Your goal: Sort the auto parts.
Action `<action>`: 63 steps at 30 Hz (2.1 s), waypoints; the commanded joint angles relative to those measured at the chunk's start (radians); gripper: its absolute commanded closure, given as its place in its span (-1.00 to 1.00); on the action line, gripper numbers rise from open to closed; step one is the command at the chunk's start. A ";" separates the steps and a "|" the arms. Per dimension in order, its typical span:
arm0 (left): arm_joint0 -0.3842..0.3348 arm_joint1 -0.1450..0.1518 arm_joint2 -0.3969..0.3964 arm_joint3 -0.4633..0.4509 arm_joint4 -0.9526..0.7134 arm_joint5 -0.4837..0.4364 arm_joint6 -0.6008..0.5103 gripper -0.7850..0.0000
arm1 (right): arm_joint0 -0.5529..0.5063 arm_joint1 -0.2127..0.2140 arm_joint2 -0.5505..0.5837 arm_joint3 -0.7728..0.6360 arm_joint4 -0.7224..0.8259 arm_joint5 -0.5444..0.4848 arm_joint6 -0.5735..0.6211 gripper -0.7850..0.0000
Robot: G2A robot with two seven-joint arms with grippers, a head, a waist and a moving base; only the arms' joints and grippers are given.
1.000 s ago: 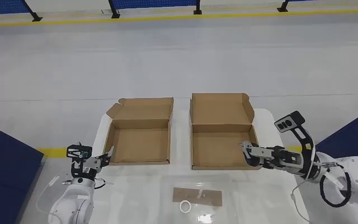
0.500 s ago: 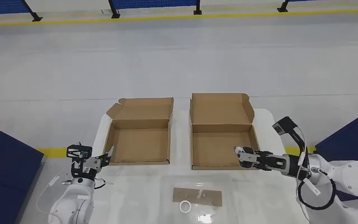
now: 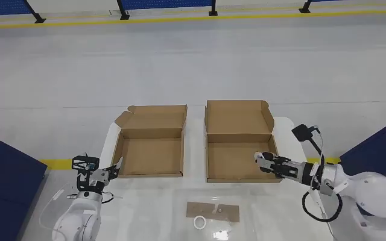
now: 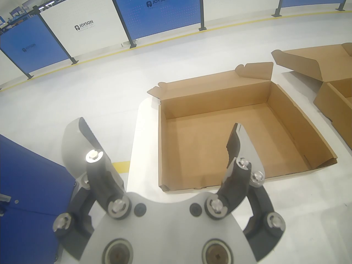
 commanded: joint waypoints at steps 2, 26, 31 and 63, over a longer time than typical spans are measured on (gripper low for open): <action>0.000 0.000 0.000 0.000 0.000 0.000 0.000 -1.00 | 0.032 0.000 -0.060 0.029 -0.092 0.042 -0.043 1.00; 0.000 0.000 0.000 0.000 0.000 0.000 0.000 -1.00 | 0.308 -0.036 -0.505 0.389 -0.480 0.217 -0.166 1.00; 0.000 0.000 0.000 0.000 0.000 0.000 0.000 -1.00 | 0.303 -0.036 -0.511 0.386 -0.504 0.209 -0.178 1.00; 0.000 0.000 0.000 0.000 0.000 0.000 0.000 -1.00 | 0.455 -0.130 -0.760 0.723 -0.814 0.432 -0.340 1.00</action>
